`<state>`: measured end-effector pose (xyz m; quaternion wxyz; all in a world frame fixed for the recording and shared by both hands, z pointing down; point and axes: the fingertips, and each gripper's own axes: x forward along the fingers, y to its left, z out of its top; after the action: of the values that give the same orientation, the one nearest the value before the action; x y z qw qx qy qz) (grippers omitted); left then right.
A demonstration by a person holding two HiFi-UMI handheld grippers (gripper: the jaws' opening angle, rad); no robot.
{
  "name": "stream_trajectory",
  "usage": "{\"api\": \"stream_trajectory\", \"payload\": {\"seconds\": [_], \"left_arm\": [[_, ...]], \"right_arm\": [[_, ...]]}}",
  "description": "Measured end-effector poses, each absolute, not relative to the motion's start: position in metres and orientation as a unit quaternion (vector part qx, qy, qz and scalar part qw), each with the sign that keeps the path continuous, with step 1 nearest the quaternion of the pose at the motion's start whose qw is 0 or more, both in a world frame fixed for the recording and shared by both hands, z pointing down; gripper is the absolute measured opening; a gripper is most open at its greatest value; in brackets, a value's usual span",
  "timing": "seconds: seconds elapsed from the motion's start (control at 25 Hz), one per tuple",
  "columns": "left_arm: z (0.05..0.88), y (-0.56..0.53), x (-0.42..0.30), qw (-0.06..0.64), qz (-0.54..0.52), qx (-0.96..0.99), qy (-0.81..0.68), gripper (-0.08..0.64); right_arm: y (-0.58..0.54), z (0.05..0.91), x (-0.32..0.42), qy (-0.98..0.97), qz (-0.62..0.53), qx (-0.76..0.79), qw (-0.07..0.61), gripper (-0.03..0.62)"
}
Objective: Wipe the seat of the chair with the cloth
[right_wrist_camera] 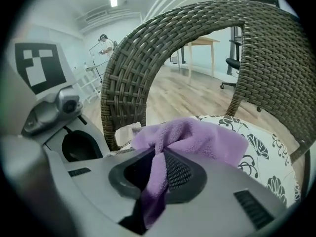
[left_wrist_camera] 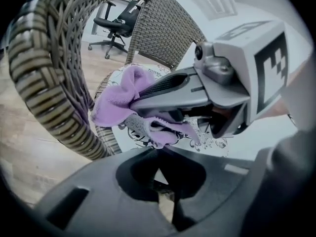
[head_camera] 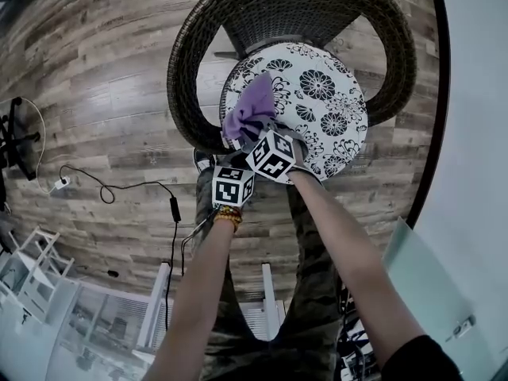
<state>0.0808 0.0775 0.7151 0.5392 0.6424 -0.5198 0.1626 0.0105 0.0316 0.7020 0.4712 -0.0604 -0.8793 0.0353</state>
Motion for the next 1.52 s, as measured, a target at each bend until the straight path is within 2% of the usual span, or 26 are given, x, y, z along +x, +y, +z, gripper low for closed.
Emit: {"api": "stream_trajectory", "payload": {"seconds": [0.8, 1.52], "left_arm": [[0.716, 0.078, 0.079, 0.548, 0.150, 0.629, -0.531, 0.015], [0.717, 0.078, 0.078, 0.555, 0.151, 0.626, -0.527, 0.015]], "right_arm": [[-0.071, 0.708, 0.093, -0.856, -0.037, 0.038, 0.515, 0.049], [-0.154, 0.704, 0.169, -0.806, -0.050, 0.125, 0.577, 0.049]]}}
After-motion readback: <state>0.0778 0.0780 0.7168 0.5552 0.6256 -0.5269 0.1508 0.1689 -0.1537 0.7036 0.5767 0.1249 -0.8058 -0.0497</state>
